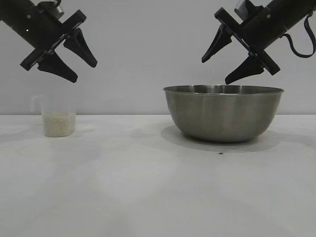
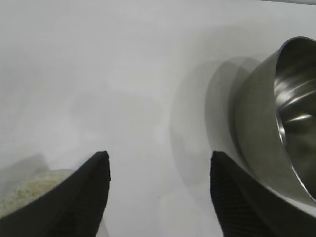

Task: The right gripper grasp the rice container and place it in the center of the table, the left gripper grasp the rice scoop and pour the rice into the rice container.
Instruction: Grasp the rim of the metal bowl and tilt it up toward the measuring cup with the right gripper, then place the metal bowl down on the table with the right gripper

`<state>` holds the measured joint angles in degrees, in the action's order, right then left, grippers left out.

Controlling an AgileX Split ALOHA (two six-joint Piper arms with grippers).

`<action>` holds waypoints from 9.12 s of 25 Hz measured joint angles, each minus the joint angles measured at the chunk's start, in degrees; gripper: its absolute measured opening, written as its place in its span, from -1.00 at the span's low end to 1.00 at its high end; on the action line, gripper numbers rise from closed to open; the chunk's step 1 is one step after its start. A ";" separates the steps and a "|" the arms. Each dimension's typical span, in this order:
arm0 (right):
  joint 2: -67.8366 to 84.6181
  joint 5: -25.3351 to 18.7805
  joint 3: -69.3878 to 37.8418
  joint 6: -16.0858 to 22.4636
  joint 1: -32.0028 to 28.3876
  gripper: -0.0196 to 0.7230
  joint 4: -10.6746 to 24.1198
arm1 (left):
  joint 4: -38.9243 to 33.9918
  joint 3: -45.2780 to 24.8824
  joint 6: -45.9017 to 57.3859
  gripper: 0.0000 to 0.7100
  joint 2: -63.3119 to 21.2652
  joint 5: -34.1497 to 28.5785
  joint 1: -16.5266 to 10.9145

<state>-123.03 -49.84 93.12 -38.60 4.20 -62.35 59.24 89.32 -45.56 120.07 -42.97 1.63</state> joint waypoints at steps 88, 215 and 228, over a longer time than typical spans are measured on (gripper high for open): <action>-10.33 -16.44 13.79 28.20 -3.90 -0.45 31.00 | -15.43 8.01 11.45 0.08 -9.32 -5.92 0.00; -4.83 -18.34 8.76 24.79 10.35 0.37 38.37 | -15.43 8.01 12.73 0.08 -9.32 -6.08 0.00; 2.85 -18.05 8.76 26.95 10.35 0.37 42.70 | -15.35 8.01 12.73 0.08 -9.32 -6.08 0.00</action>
<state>-120.17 -67.89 101.88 -11.64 14.55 -19.66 43.88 97.34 -32.83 110.75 -49.05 1.63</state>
